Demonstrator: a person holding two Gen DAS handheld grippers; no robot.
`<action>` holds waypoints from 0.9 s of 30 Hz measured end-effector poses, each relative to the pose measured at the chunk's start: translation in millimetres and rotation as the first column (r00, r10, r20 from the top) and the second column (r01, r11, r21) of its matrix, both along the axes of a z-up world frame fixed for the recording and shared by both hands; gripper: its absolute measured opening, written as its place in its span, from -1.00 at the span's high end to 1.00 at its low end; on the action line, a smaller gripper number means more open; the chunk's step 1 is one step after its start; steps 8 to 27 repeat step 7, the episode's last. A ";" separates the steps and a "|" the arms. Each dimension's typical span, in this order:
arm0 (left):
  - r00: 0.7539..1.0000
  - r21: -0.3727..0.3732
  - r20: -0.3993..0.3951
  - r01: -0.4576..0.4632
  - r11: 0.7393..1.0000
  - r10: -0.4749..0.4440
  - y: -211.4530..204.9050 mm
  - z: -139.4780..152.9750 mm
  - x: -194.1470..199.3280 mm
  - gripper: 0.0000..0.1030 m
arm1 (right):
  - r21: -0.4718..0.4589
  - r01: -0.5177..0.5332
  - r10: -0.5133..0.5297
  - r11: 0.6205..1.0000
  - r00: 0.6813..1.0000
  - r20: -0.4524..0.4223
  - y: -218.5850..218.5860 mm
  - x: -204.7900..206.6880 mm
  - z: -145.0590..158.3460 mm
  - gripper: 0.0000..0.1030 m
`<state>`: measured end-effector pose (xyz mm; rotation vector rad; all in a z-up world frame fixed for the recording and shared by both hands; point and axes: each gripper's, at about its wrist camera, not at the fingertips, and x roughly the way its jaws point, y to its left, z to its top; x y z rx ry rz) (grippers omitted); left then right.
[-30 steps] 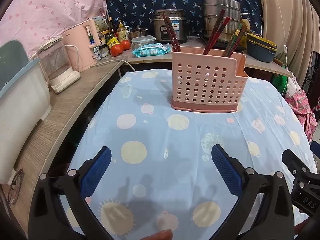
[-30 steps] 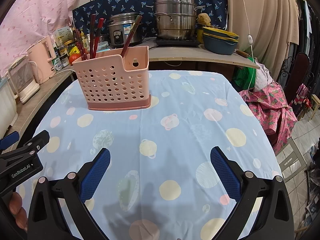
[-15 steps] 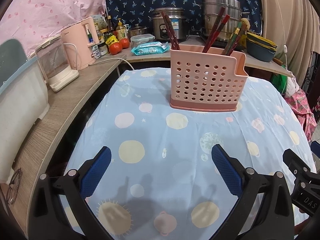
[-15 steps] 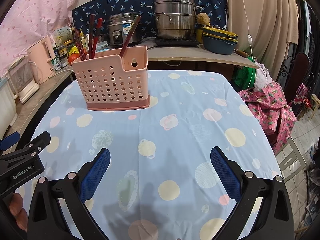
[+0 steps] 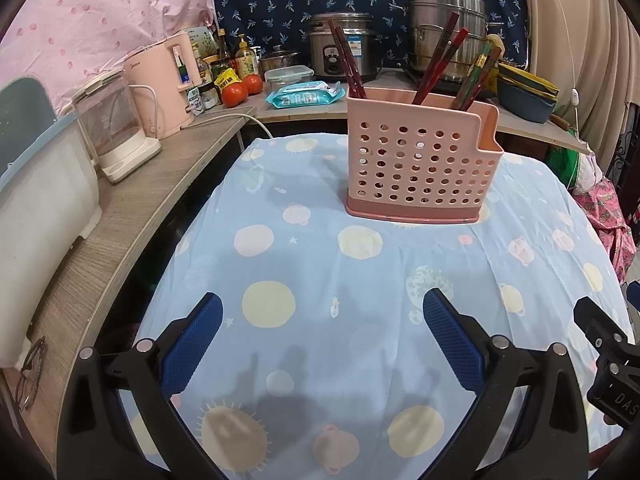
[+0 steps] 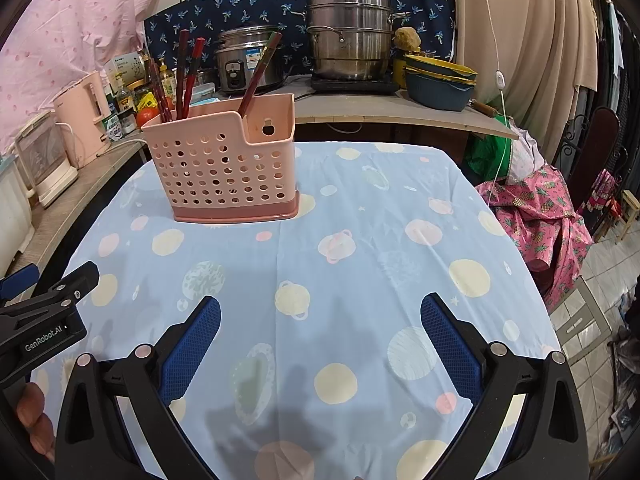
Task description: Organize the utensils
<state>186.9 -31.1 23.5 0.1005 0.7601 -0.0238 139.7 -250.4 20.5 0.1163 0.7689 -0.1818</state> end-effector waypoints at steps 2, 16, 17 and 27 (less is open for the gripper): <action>1.000 -0.001 0.002 -0.010 1.000 0.010 1.0 0.0 -0.2 -0.86 | -0.001 0.000 0.000 1.000 1.000 0.000 -0.7 0.3 0.2 -0.87; 1.000 -0.002 0.005 -0.006 1.000 0.006 5.7 0.0 0.8 -0.86 | -0.004 0.005 -0.005 1.000 1.000 0.000 -4.6 1.3 0.4 -0.87; 1.000 -0.002 0.005 -0.006 1.000 0.006 5.7 0.0 0.8 -0.86 | -0.004 0.005 -0.005 1.000 1.000 0.000 -4.6 1.3 0.4 -0.87; 1.000 -0.002 0.005 -0.006 1.000 0.006 5.7 0.0 0.8 -0.86 | -0.004 0.005 -0.005 1.000 1.000 0.000 -4.6 1.3 0.4 -0.87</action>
